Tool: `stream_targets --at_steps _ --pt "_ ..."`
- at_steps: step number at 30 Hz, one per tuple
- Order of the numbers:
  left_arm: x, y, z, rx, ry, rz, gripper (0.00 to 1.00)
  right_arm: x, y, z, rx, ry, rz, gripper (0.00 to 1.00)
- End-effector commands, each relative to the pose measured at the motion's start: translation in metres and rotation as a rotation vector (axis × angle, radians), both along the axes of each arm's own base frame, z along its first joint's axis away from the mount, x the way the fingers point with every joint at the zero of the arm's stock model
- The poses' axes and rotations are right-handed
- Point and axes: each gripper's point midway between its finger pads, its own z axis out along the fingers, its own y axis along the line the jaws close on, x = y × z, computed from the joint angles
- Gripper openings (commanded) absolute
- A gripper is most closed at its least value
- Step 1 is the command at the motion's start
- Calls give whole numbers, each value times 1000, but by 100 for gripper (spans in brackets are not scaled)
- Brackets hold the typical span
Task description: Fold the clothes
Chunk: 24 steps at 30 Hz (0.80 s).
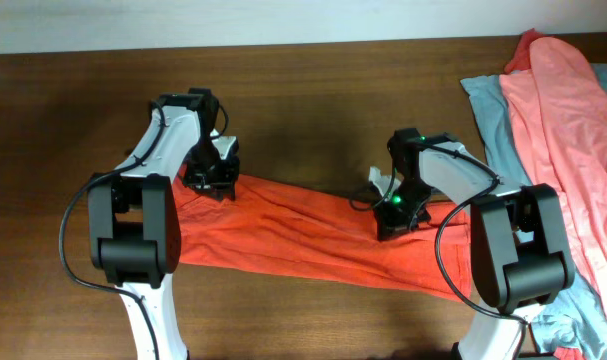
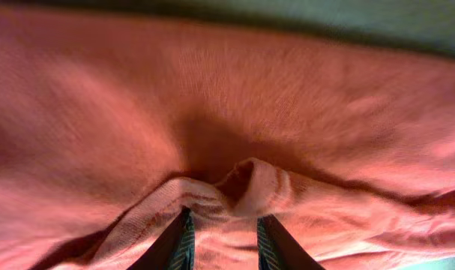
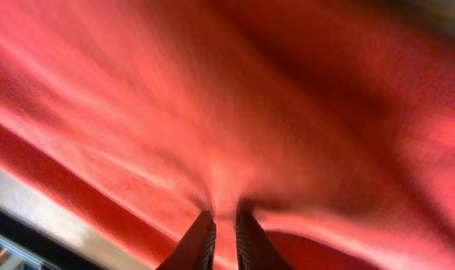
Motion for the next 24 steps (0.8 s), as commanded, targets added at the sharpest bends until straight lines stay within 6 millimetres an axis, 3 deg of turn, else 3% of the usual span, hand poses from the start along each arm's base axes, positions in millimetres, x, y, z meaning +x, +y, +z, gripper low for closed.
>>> stream_targets --at_steps 1,4,9,11,17,21,24 --pt "-13 3 -10 7 46 -12 28 -12 -20 0 -119 45 -30 16" --pt "-17 5 -13 18 59 -13 28 -14 -55 -1 -306 71 -138 15" --pt "-21 15 -18 68 66 -22 28 -11 -81 0 -333 98 -290 20" --pt "-20 15 -18 68 66 -22 28 -11 -90 0 -327 116 -352 16" --pt "-17 14 -19 66 51 -22 29 -15 -95 18 -273 118 -363 13" --pt "-18 14 -18 67 56 -22 28 3 -97 49 -253 -6 -385 15" --pt "-18 14 -18 67 55 -22 28 18 -97 63 -235 -96 -396 24"
